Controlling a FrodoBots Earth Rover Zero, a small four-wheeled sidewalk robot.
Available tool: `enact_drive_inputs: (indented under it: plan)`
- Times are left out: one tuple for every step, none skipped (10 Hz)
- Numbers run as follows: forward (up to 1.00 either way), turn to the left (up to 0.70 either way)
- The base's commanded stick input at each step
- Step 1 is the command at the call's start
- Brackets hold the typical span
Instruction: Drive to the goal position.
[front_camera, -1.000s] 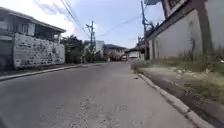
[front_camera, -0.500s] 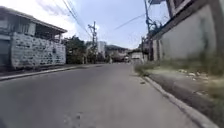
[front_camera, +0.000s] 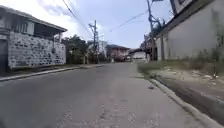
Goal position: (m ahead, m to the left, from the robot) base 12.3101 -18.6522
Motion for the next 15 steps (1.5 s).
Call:
enact_drive_inputs:
  plan:
    - [1.00,0.00]
    - [1.00,0.00]
    - [1.00,0.00]
    - [1.00,-0.02]
    - [1.00,-0.32]
    - [1.00,-0.40]
    - [1.00,-0.40]
    - [1.00,-0.40]
    - [1.00,-0.22]
    - [1.00,-0.08]
    - [1.00,-0.02]
    - [1.00,0.00]
    - [1.00,0.00]
    - [1.00,-0.01]
    - [1.00,-0.01]
